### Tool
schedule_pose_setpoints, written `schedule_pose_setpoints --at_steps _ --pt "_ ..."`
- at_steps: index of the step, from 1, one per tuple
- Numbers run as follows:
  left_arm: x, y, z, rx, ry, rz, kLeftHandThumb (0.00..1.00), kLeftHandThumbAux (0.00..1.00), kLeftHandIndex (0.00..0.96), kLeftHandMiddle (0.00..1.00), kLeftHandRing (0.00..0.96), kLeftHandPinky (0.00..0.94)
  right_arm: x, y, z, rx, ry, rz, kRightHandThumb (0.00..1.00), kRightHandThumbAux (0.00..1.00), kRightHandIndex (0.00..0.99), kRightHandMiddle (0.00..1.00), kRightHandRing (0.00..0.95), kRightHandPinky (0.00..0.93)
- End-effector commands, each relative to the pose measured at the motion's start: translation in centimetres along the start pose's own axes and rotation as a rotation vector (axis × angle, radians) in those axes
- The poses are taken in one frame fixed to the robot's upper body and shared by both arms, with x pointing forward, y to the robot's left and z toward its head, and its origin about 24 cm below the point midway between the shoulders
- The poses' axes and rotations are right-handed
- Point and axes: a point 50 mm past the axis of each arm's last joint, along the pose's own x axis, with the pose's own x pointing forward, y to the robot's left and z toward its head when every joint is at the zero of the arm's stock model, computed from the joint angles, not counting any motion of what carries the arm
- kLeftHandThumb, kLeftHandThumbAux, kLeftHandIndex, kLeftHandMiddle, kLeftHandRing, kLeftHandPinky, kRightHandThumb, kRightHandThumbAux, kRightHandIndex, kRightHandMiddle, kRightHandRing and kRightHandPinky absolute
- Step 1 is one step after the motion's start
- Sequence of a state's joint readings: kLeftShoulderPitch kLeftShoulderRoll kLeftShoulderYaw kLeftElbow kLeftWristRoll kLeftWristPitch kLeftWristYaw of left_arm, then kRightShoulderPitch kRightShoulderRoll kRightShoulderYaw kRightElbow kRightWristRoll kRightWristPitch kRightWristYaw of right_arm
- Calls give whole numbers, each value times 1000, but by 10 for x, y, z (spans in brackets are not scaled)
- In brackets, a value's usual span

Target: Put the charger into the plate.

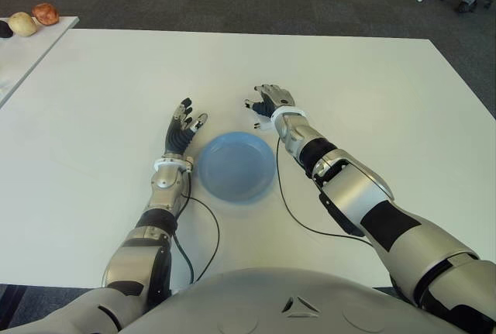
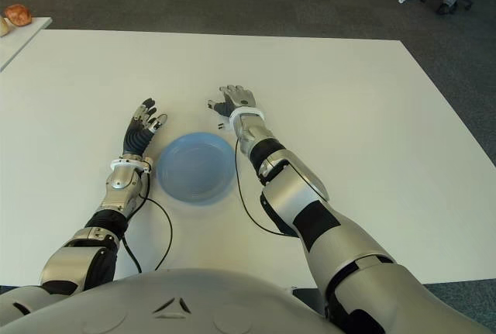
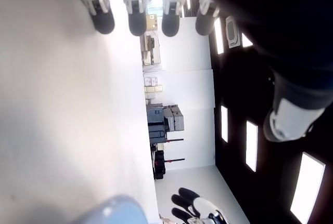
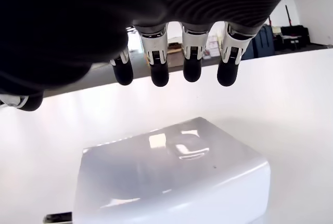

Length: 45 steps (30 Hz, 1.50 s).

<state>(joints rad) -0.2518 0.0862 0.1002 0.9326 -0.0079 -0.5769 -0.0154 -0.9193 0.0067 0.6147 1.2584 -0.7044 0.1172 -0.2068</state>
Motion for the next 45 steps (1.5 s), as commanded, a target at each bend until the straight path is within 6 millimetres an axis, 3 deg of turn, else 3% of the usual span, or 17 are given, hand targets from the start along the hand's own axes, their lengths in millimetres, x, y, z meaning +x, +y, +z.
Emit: schedule_pose_setpoints --at_steps 1,13,23,45 --pt "-28 -10 -40 -31 208 -30 0 535 0 49 46 49 -1 4 -3 -32 13 25 396 93 0 0 0 0" --pt "-28 -9 -39 -28 200 -36 0 532 0 54 52 63 -3 14 -6 -7 53 41 400 100 0 0 0 0" --pt "-32 -7 -38 -36 183 -35 0 535 0 58 57 72 -13 41 -15 38 92 71 380 101 0 0 0 0" --pt "-43 2 -38 -12 164 -33 0 533 0 59 61 79 -18 51 -17 58 88 61 392 113 0 0 0 0"
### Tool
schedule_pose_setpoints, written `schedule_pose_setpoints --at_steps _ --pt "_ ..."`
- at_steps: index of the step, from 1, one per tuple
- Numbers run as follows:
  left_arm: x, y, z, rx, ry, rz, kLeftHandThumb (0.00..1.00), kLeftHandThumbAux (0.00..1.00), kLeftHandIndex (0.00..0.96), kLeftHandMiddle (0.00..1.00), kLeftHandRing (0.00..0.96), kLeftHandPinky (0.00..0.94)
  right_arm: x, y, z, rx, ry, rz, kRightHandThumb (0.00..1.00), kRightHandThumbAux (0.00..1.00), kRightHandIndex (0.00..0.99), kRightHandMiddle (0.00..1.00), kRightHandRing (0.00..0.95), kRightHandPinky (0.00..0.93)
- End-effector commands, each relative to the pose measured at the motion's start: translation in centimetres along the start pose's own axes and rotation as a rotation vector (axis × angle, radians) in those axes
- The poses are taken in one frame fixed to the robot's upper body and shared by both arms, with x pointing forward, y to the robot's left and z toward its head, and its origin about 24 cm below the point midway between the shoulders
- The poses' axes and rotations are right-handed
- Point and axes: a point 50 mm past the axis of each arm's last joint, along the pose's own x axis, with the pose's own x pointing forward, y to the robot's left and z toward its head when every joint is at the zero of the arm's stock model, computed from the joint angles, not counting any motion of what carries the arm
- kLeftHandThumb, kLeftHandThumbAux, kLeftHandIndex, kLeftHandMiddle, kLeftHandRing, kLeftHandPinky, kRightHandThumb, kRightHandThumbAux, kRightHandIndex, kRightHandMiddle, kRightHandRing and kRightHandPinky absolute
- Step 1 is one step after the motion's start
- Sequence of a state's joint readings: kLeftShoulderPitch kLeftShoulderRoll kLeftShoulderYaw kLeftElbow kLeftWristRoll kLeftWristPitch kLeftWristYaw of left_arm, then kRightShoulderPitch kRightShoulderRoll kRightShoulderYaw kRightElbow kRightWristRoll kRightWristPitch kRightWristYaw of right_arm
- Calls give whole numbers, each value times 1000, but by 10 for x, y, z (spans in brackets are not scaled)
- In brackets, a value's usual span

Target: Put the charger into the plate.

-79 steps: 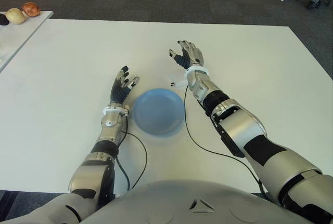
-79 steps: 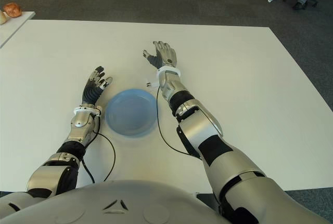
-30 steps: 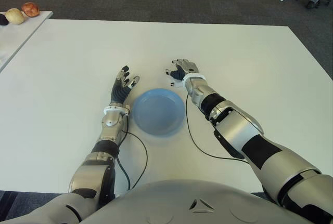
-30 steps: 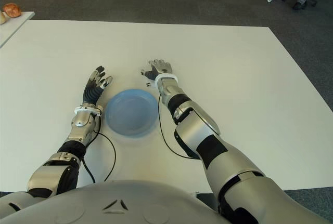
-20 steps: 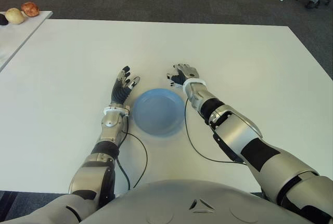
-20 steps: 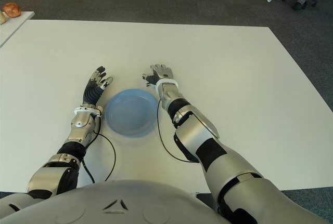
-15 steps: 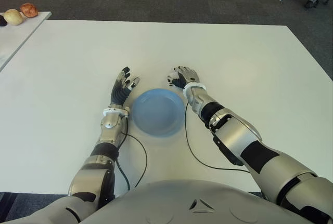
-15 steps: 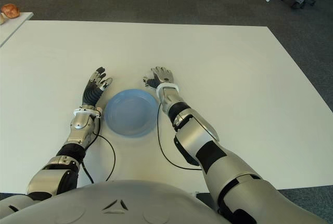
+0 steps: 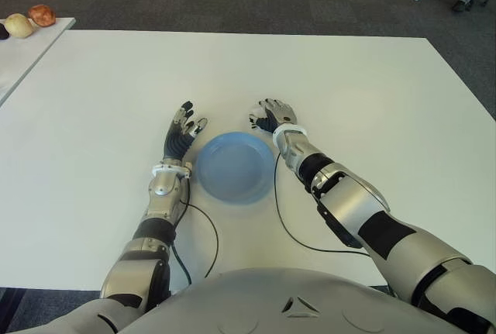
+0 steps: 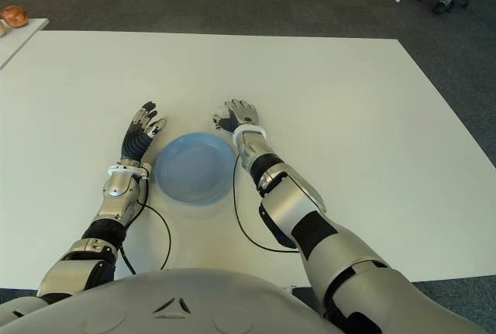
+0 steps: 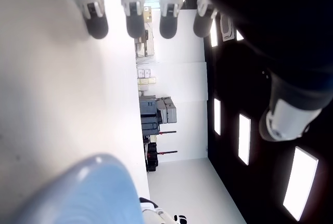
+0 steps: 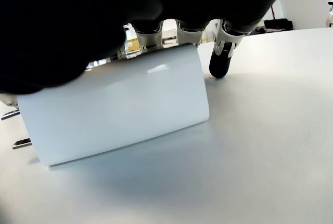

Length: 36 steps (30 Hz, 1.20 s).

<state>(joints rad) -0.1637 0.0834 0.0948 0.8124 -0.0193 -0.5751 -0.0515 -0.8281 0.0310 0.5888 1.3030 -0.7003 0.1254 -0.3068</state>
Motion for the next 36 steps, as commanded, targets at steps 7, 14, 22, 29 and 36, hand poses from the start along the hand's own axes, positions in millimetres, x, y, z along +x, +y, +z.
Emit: schedule_pose_setpoints --at_steps 7,14,22,29,36 --pt "-33 0 -37 -1 195 -21 0 531 0 57 59 75 -5 15 -9 -17 11 52 385 128 0 0 0 0" --pt "-35 1 -37 3 199 -23 0 537 0 56 59 82 -6 16 -11 -38 7 53 372 148 0 0 0 0" --pt "-35 1 -37 7 198 -31 0 543 0 52 57 80 -6 15 -14 -56 5 56 365 157 0 0 0 2" --pt "-35 1 -37 8 202 -38 0 543 0 54 59 81 -5 15 -17 -73 2 56 359 163 0 0 0 13" --pt "-36 0 -37 7 200 -38 0 558 0 52 60 86 -6 15 -20 -92 -8 42 361 156 0 0 0 85"
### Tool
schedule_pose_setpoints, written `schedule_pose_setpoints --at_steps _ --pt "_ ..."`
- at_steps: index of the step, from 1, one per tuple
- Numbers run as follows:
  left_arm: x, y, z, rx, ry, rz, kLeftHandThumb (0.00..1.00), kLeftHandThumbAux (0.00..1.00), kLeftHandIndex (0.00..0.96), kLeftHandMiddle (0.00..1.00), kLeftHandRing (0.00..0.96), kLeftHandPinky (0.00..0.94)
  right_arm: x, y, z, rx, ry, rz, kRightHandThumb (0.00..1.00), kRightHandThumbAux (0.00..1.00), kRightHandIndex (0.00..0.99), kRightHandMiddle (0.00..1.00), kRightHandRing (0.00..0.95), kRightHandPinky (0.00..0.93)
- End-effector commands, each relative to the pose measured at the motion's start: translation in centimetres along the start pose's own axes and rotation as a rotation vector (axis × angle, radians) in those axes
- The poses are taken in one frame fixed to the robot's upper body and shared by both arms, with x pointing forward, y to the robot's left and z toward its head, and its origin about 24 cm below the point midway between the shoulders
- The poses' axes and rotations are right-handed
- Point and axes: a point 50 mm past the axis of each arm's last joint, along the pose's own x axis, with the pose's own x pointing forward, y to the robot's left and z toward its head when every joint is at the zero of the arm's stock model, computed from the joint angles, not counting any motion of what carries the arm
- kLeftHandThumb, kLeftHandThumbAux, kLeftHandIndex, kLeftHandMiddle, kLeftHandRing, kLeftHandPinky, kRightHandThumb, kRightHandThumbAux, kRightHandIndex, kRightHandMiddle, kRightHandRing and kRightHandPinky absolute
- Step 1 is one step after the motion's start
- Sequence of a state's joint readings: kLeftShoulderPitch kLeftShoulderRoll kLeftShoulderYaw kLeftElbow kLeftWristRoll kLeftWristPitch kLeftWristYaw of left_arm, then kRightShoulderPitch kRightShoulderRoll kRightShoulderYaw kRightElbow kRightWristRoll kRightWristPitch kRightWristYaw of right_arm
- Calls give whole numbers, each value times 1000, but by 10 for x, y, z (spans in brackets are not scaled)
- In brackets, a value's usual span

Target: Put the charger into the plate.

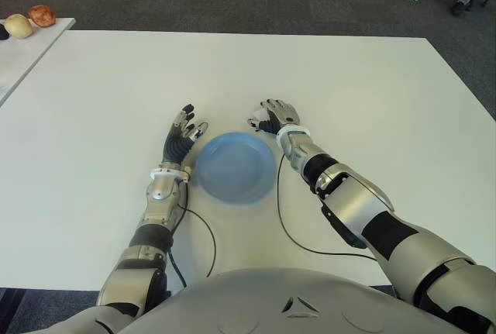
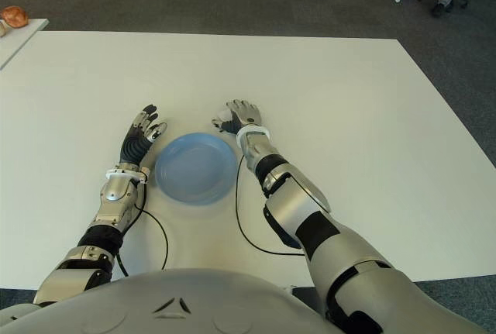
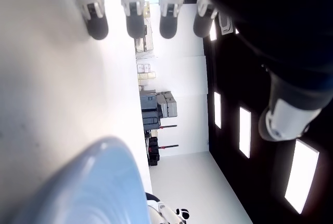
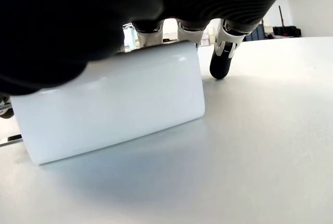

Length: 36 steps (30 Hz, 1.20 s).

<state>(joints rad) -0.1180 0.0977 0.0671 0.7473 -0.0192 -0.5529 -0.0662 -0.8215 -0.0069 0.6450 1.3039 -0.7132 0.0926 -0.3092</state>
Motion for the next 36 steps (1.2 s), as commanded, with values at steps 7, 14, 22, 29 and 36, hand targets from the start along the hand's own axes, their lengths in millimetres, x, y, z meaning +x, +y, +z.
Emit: schedule_pose_setpoints --at_steps 7,14,22,29,36 --pt "-30 -2 -40 -17 215 -13 0 561 0 45 53 74 -6 15 -11 -13 15 17 463 73 0 21 49 162" --pt "-31 -3 -40 -16 215 -16 0 552 0 45 51 75 -7 15 -12 44 27 -10 663 131 2 121 240 393" --pt "-31 -4 -39 -18 209 -16 0 554 0 48 55 83 -6 13 -12 73 58 -9 905 193 48 198 406 550" --pt "-31 -4 -40 -16 207 -11 0 551 0 49 59 87 -5 13 -11 45 59 5 929 227 58 254 558 677" --pt "-31 -3 -40 -13 209 -7 0 563 0 46 57 86 -5 13 -10 32 55 9 888 249 62 286 636 746"
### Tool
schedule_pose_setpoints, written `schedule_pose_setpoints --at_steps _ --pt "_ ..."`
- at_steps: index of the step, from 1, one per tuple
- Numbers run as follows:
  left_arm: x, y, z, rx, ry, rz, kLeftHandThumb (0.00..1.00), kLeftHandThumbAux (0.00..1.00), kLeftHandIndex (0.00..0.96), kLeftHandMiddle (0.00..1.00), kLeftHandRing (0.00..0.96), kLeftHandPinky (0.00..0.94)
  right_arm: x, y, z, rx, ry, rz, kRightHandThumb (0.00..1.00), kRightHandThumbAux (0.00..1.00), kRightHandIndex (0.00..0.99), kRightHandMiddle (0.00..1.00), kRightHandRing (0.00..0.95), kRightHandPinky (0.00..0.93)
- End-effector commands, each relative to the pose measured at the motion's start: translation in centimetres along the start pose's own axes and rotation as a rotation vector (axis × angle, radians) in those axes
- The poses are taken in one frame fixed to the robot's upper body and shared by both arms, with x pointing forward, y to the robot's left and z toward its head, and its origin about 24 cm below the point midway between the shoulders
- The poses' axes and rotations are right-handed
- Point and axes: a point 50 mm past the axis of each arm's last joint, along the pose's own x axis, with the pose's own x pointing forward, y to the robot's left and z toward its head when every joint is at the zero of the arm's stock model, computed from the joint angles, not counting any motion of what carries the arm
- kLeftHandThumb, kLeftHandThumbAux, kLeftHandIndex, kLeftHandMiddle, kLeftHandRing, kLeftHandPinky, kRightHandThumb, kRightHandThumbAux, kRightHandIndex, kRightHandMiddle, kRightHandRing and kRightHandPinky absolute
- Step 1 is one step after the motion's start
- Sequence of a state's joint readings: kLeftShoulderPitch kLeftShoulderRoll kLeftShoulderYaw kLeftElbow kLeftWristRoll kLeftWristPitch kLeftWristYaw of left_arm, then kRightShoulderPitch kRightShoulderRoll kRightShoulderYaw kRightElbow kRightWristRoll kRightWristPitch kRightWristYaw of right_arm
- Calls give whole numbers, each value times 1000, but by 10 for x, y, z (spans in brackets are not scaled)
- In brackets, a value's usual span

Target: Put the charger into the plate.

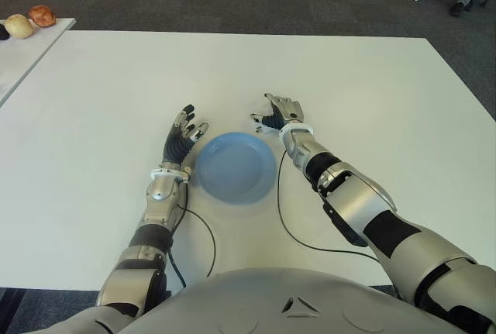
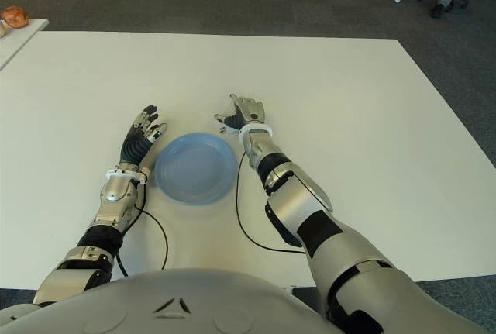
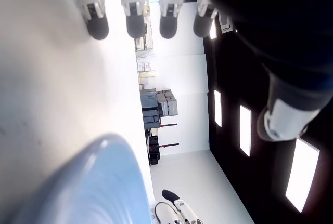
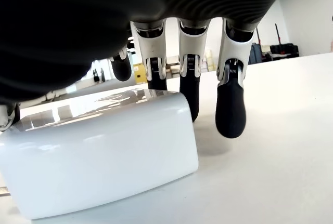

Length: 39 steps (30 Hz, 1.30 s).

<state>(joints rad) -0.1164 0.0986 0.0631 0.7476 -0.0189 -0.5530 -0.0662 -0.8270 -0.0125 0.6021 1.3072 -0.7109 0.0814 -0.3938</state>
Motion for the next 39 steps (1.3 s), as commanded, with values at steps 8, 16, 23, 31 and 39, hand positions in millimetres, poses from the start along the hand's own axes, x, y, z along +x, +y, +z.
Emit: schedule_pose_setpoints --at_steps 8,16,23,31,39 --pt "-31 -3 -39 -10 197 -1 0 578 0 44 58 93 -7 19 -5 -22 38 116 870 278 66 297 678 761" --pt "-32 -3 -39 -5 192 -1 0 573 0 45 61 94 -7 19 -5 -61 41 134 854 295 83 319 680 755" --pt "-32 -2 -39 -1 192 -3 0 569 0 35 46 70 -7 18 -4 -88 49 123 683 237 79 313 615 711" --pt "-32 -3 -39 8 197 -4 2 570 0 35 43 65 -7 19 -4 -93 48 116 583 161 64 282 507 635" --pt "-31 -3 -39 26 206 -10 14 544 0 27 34 47 -7 20 -4 -82 47 133 550 104 21 204 406 562"
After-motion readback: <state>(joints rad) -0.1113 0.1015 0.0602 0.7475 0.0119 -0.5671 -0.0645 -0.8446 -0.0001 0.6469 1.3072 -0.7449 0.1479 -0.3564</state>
